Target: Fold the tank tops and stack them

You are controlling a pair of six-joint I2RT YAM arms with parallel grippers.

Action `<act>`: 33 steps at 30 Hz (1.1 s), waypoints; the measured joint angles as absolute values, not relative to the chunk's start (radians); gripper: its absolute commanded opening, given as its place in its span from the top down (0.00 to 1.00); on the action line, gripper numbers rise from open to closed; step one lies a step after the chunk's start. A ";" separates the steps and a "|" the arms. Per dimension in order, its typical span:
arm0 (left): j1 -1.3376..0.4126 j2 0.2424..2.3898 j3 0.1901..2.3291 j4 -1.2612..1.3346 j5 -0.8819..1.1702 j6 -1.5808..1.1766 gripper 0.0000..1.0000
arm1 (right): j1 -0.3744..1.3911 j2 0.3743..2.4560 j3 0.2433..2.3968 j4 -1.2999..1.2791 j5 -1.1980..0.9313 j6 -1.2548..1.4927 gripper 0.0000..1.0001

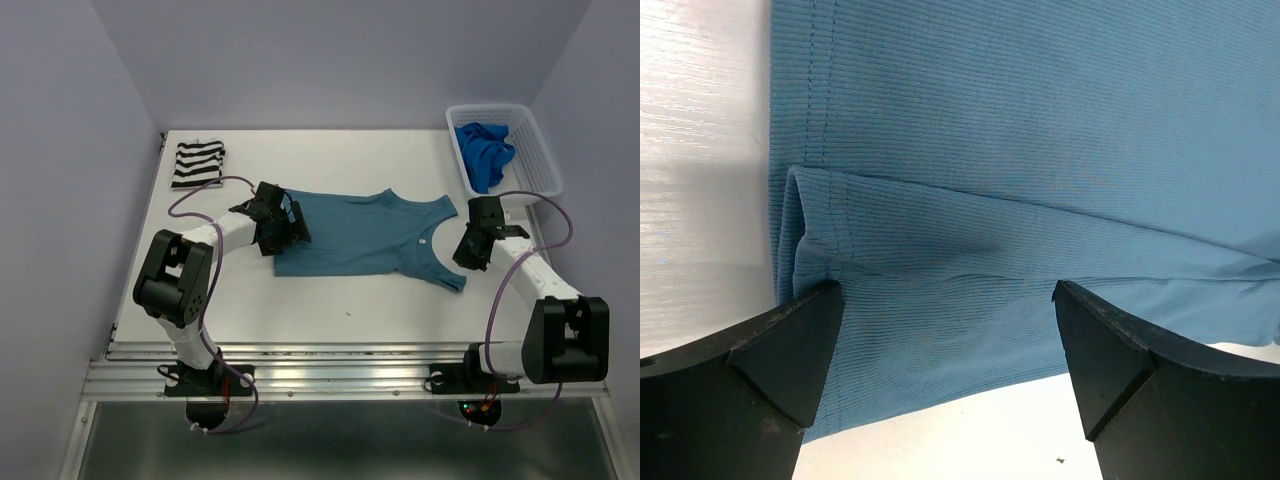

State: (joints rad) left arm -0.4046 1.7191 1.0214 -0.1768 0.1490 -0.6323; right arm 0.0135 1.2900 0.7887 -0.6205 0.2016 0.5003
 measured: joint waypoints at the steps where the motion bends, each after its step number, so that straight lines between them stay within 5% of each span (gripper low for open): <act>1: -0.405 1.719 1.021 -0.177 0.149 -0.632 0.01 | 0.014 1.297 0.804 -0.620 0.206 0.494 0.98; 6: -0.404 1.721 1.024 -0.178 0.144 -0.629 0.01 | 0.014 1.364 0.891 -0.632 0.211 0.461 0.70; 9: -0.404 1.727 1.029 -0.177 0.139 -0.626 0.01 | 0.013 1.354 0.899 -0.638 0.199 0.464 0.36; 12: -0.404 1.733 1.036 -0.176 0.133 -0.620 0.01 | 0.014 1.324 0.876 -0.645 0.185 0.472 0.27; 18: -0.389 1.752 1.055 -0.170 0.130 -0.607 0.01 | 0.014 1.287 0.783 -0.660 0.167 0.517 0.27; 25: -0.342 1.752 1.047 -0.144 0.131 -0.599 0.01 | 0.013 1.291 0.725 -0.675 0.131 0.546 0.41; 33: -0.338 1.751 1.042 -0.128 0.139 -0.591 0.01 | 0.013 1.291 0.684 -0.640 0.015 0.537 0.41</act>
